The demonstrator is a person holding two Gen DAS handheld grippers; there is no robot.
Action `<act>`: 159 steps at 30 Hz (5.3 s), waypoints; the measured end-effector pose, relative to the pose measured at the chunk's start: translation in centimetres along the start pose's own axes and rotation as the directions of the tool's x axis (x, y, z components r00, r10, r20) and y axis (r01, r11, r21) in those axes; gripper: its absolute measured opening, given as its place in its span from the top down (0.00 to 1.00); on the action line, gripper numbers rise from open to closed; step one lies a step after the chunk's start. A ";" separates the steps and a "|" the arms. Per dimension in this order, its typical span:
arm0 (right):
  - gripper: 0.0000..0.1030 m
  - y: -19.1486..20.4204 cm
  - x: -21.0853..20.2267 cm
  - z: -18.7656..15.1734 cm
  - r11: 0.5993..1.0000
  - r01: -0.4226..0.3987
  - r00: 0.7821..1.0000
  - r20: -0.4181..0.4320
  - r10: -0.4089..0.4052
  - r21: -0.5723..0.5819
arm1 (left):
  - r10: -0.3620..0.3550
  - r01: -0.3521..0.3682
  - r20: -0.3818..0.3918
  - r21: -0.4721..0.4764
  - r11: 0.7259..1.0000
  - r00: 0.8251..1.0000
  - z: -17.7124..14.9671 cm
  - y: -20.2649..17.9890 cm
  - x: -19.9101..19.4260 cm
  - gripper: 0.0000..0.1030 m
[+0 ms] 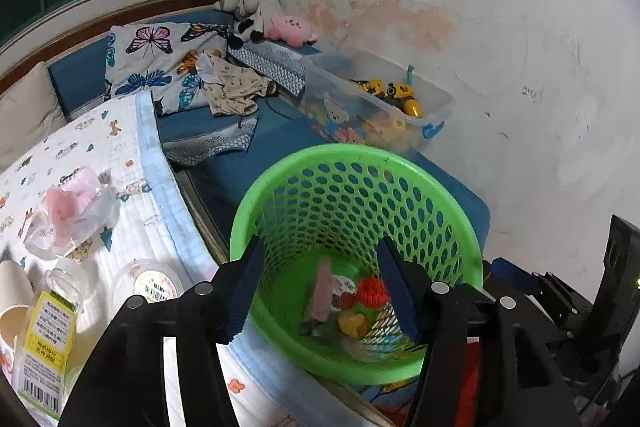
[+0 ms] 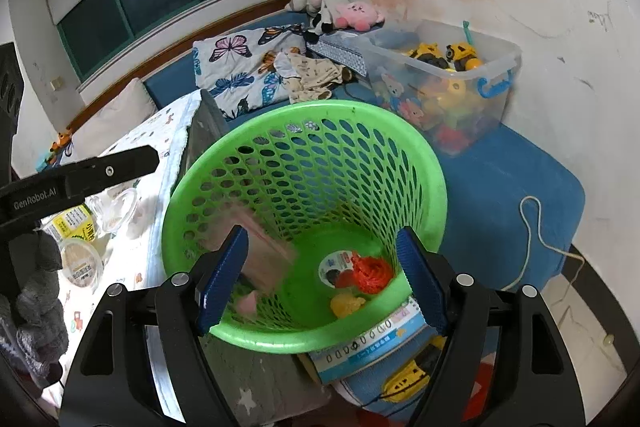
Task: Collect trash
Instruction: 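Drop the red net into the basket with the right gripper while the left drops the pink wrapper, then reach the right gripper to the clear plastic lid and grasp it, then drop the clear lid into the basket with the right gripper while the left drops the clear bottle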
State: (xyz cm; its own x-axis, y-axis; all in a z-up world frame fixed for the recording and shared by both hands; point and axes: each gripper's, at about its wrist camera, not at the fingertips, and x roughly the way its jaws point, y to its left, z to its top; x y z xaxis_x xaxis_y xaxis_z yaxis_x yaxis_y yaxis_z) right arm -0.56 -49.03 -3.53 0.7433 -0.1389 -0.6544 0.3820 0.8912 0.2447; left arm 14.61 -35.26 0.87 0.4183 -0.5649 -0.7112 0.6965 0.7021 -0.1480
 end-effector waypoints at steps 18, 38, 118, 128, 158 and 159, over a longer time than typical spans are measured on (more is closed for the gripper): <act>0.18 6.3 -1.2 -0.5 0.986 -0.133 0.991 -0.014 0.133 -0.098 | 0.294 -0.294 0.133 -0.018 0.956 0.946 -6.9 8.0 -11.3 0.43; 0.15 16.8 0.9 -2.0 0.903 -0.310 0.950 -0.139 0.281 -0.297 | 0.385 -0.386 0.058 0.013 0.922 0.921 -11.9 13.8 -11.2 0.37; 0.37 14.8 1.8 -1.6 0.881 -0.407 0.911 -0.170 0.375 -0.242 | 0.195 -0.221 -0.171 -0.153 0.963 0.966 -6.0 16.6 -3.4 0.23; 0.36 9.9 2.0 0.2 0.945 -0.263 0.963 -0.107 0.246 -0.195 | 0.221 -0.259 -0.209 -0.177 0.950 0.953 -6.0 16.8 -1.7 0.45; 0.25 0.1 1.4 0.8 0.997 -0.067 0.997 -0.042 0.065 -0.043 | -0.030 0.029 -0.011 -0.060 0.998 0.999 3.2 3.4 -2.1 0.45; 0.25 -0.1 1.1 0.7 0.997 -0.067 0.997 -0.039 0.065 -0.039 | -0.036 0.035 -0.013 -0.051 0.998 0.999 3.5 2.7 -1.5 0.45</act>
State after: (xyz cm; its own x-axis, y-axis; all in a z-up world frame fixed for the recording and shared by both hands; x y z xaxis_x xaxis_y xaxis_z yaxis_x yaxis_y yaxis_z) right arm 0.60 -49.59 -3.78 0.7448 -0.0638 -0.6643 0.3102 0.9144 0.2600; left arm 17.89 -34.05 3.89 0.3859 -0.5840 -0.7142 0.6799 0.7033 -0.2077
